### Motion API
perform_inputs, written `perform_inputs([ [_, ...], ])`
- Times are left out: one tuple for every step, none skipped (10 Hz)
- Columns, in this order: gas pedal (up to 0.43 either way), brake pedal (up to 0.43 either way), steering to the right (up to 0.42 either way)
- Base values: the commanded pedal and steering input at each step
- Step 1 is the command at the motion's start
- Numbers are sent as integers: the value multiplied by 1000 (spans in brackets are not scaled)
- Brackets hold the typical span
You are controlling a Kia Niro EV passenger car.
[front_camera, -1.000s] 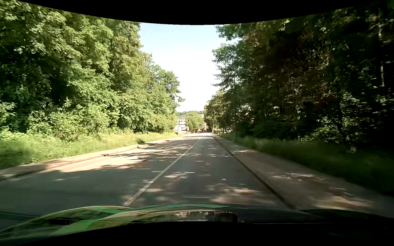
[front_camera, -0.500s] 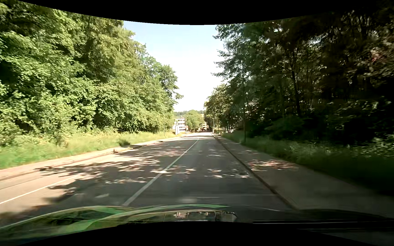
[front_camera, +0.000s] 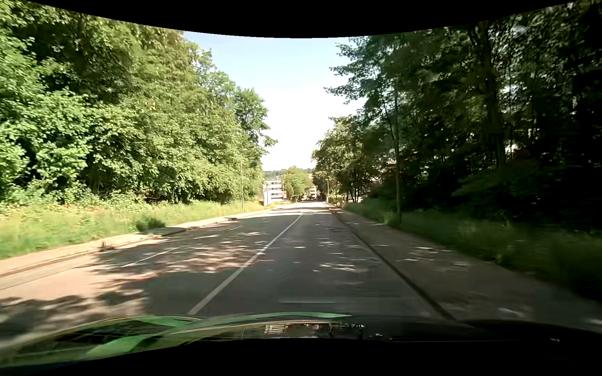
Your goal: Follow the waypoints while adhering to traffic rules and regulations
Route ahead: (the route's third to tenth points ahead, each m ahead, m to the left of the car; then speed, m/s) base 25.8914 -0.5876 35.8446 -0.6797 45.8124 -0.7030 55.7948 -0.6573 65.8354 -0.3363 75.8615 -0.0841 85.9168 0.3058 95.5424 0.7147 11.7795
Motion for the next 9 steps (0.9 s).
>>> perform_inputs([
  [20, 0, -5],
  [20, 0, -5],
  [20, 0, -5],
  [20, 0, -5],
  [20, 0, -5],
  [20, 0, -4],
  [20, 0, -4],
  [28, 0, -3],
  [28, 0, -3],
])
